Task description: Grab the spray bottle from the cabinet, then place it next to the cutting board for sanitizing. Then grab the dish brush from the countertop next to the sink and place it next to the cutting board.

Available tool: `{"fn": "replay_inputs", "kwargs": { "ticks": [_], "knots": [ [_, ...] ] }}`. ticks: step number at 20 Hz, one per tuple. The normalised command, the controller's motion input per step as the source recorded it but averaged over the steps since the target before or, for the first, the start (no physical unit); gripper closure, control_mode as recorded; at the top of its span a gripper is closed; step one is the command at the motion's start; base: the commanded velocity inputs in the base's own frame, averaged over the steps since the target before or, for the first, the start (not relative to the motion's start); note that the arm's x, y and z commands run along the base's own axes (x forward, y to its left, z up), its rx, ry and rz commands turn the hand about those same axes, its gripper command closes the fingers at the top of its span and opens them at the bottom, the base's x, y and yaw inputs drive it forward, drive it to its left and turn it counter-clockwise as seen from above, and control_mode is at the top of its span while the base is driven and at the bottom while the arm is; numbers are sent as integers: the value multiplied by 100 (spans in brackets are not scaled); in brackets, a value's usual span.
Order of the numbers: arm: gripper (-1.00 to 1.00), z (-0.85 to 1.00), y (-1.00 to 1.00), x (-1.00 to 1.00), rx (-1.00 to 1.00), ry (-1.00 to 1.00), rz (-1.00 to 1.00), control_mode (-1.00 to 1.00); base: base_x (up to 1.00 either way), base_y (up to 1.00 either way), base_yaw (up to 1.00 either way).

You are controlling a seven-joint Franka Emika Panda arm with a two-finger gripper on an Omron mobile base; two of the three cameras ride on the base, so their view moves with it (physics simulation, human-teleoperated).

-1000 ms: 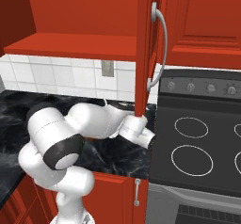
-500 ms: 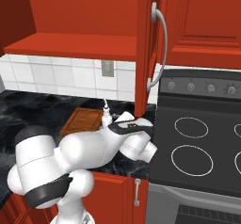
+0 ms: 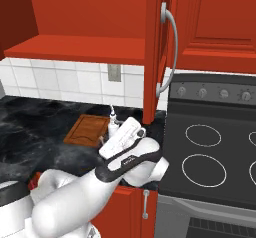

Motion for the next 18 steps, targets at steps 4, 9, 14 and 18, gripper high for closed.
{"fn": "replay_inputs", "kwargs": {
  "ticks": [4,9,14,18],
  "knots": [
    [-100,84,34,-67,-5,3,-3,-100,0,0,0],
    [-100,85,61,-70,-8,6,-2,-100,0,0,0],
    [-100,98,54,-57,-9,11,-5,-100,0,0,0],
    [-100,95,32,-53,-1,16,-12,-100,0,0,0]
  ]
}}
